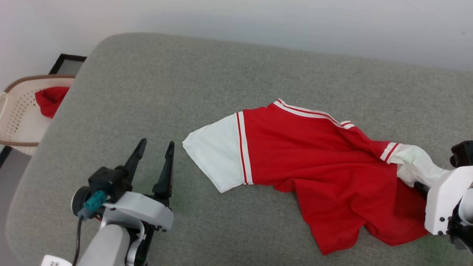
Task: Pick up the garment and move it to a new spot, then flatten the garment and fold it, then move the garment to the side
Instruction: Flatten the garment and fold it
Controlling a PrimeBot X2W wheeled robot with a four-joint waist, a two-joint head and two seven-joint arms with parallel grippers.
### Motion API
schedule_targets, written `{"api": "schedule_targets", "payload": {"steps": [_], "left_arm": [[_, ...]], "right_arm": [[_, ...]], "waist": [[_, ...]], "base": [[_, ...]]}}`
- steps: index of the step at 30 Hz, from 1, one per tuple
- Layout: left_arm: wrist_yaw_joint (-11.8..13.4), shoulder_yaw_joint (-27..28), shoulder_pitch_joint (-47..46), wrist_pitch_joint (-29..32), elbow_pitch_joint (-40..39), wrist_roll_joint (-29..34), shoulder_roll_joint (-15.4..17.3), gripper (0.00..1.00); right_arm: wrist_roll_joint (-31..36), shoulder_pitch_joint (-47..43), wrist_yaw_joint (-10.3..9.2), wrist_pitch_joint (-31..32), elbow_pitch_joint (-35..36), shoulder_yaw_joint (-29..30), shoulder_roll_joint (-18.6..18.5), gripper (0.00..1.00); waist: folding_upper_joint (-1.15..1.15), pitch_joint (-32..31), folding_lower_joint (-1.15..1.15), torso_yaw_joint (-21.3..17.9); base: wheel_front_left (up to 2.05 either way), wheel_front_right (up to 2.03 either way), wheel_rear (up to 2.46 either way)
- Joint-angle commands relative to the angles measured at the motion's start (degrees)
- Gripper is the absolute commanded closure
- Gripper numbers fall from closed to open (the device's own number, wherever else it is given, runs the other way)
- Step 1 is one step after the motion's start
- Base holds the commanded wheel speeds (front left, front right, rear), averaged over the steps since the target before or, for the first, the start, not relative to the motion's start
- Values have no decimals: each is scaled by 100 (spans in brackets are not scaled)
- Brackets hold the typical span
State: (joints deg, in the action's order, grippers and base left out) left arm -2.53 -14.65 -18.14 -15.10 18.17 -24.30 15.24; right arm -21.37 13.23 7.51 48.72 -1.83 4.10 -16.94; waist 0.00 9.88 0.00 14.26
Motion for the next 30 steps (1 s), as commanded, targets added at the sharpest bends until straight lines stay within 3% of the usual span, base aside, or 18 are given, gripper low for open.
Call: {"api": "schedule_targets", "payload": {"steps": [1, 14, 30], "left_arm": [[-41, 64, 95, -1, -22, 72, -31, 0], [-252, 326, 145, -1, -68, 340, -263, 0], [-444, 404, -110, 1, -186, 638, -628, 0]], "right_arm": [[-75, 54, -4, 7, 52, 57, -5, 100], [53, 569, -4, -372, -110, 395, -151, 100], [385, 1740, -4, -1123, -1739, 598, -471, 100]], "waist": [[0, -30, 0, 3], [0, 63, 0, 114], [0, 554, 0, 505]], "base": [[0, 0, 0], [0, 0, 0], [0, 0, 0]]}}
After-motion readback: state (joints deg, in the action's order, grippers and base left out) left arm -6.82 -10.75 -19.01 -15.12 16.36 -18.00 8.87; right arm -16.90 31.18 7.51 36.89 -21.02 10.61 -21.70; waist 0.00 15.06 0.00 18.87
